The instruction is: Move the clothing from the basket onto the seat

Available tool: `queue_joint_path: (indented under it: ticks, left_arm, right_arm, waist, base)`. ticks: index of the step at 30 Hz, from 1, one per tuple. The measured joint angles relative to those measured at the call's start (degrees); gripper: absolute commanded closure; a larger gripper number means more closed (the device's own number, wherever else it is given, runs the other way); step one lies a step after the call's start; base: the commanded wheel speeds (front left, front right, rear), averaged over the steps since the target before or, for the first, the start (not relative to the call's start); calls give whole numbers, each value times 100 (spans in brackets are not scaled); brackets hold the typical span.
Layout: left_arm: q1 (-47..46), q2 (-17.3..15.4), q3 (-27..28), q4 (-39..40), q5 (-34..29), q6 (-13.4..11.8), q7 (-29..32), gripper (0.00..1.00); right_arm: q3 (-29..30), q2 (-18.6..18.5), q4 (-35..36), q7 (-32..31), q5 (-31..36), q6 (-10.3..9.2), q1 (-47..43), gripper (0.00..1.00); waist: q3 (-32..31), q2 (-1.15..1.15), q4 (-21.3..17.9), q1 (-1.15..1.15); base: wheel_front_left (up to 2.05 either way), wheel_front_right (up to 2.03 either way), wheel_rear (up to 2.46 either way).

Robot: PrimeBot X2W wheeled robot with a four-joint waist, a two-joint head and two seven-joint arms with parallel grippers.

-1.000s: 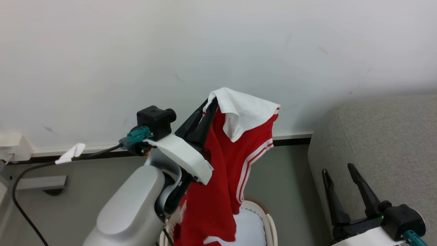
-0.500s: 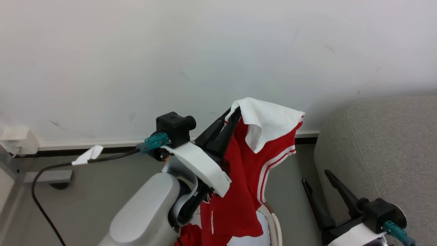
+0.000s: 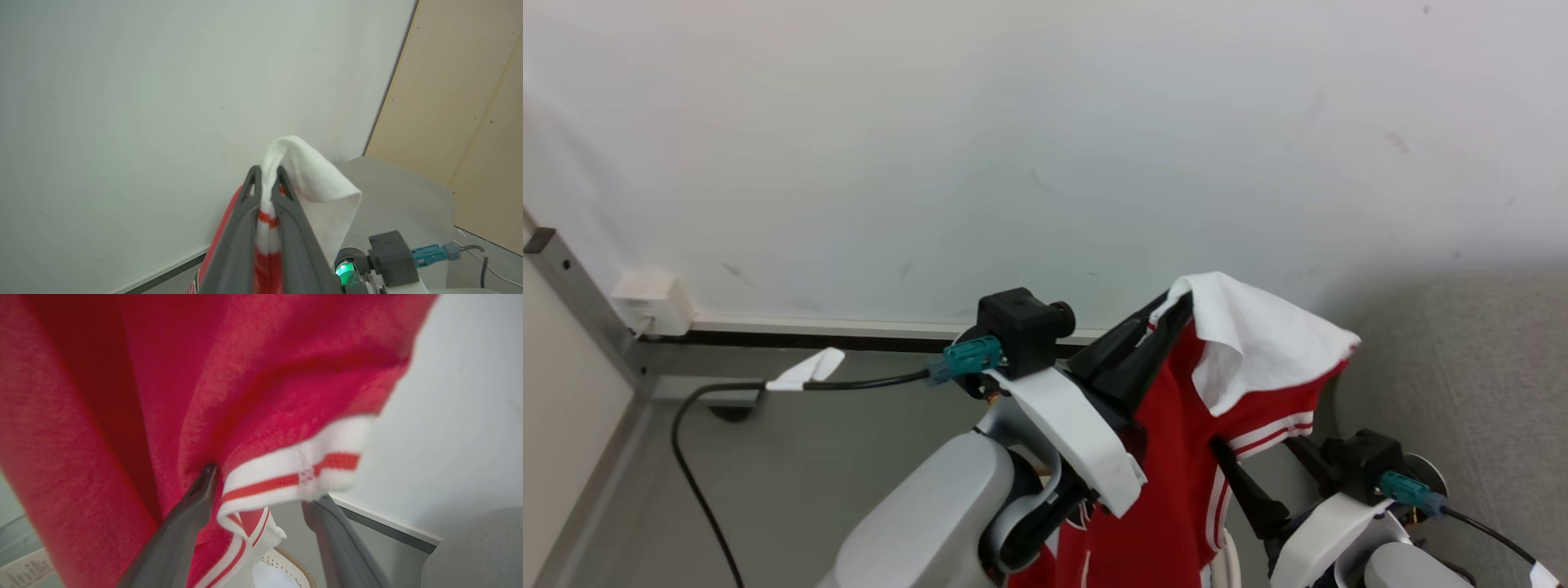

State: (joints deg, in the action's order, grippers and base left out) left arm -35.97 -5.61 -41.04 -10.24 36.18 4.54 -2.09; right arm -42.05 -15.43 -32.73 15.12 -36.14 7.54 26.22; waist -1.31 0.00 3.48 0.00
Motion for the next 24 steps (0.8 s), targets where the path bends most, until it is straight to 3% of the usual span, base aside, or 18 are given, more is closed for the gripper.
queue_joint_path:
  ticks: [6,13,15,16,24]
  left_arm:
    - [-1,98,-220,58,86,48,58,100]
    - [-2,143,-368,73,165,79,108,100]
    - [-2,144,-369,52,167,77,108,100]
    - [-2,143,-369,30,175,70,108,100]
    - [-2,-26,-313,-183,109,-55,13,100]
  right_arm:
    - [-849,16,-297,1,-610,0,368,0]
    - [-1348,81,-141,2,-1060,0,593,0]
    - [-1384,59,-99,2,-1091,1,612,73]
    - [-1384,52,-67,2,-1103,0,612,100]
    - [-882,-54,377,2,-1028,1,473,100]
  waist:
    - [-26,0,311,0]
    - [-72,0,603,0]
    - [-75,0,640,0]
    - [-73,0,650,0]
    - [-46,0,504,0]
  base:
    - [0,0,0]
    - [0,0,0]
    - [0,0,0]
    - [0,0,0]
    - [0,0,0]
